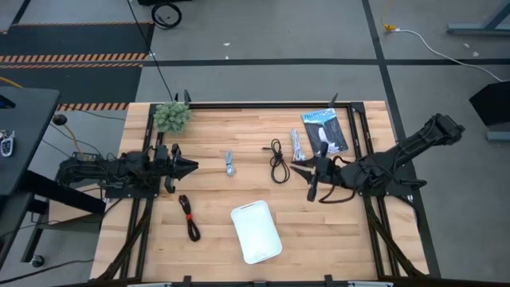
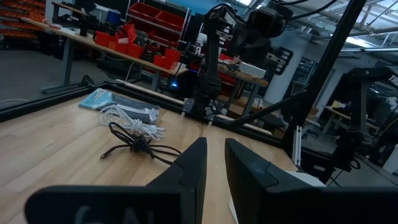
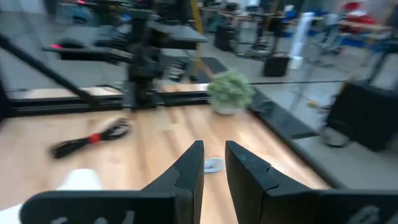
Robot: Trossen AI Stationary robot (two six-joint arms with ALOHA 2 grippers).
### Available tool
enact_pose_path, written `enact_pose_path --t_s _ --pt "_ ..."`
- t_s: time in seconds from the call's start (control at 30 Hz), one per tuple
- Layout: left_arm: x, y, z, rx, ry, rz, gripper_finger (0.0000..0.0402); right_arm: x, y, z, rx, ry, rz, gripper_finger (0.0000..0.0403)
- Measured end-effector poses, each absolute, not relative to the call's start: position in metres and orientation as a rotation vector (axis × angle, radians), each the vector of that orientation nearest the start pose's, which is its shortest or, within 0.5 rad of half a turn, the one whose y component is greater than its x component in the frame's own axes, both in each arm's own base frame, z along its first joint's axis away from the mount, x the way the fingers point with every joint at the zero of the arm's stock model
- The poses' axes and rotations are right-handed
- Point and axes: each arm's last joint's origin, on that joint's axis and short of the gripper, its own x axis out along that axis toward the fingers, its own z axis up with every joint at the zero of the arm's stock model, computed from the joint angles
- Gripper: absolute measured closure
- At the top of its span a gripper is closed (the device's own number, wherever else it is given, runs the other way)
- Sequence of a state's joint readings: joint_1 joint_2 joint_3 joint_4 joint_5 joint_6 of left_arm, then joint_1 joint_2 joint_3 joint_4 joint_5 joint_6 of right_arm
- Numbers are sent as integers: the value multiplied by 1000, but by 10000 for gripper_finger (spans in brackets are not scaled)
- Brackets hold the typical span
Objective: Pick and place USB-C Cables
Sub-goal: Put the white charger cable into the white bin
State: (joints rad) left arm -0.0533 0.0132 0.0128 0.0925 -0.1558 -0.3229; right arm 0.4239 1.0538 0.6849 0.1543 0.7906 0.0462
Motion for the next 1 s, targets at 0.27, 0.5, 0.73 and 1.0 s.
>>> enact_pose_path --t_s 0.27,0.5,0.73,1.0 --pt "97 -1 176 -332 -107 86 335 223 39 277 -133 193 -535 330" --pt "97 -1 176 -332 -108 86 335 228 18 287 -186 123 -630 330" --pt "97 -1 176 -332 -108 86 335 229 16 292 -187 80 -638 330" --pt "97 -1 176 -332 -108 87 335 228 31 287 -137 101 -509 330"
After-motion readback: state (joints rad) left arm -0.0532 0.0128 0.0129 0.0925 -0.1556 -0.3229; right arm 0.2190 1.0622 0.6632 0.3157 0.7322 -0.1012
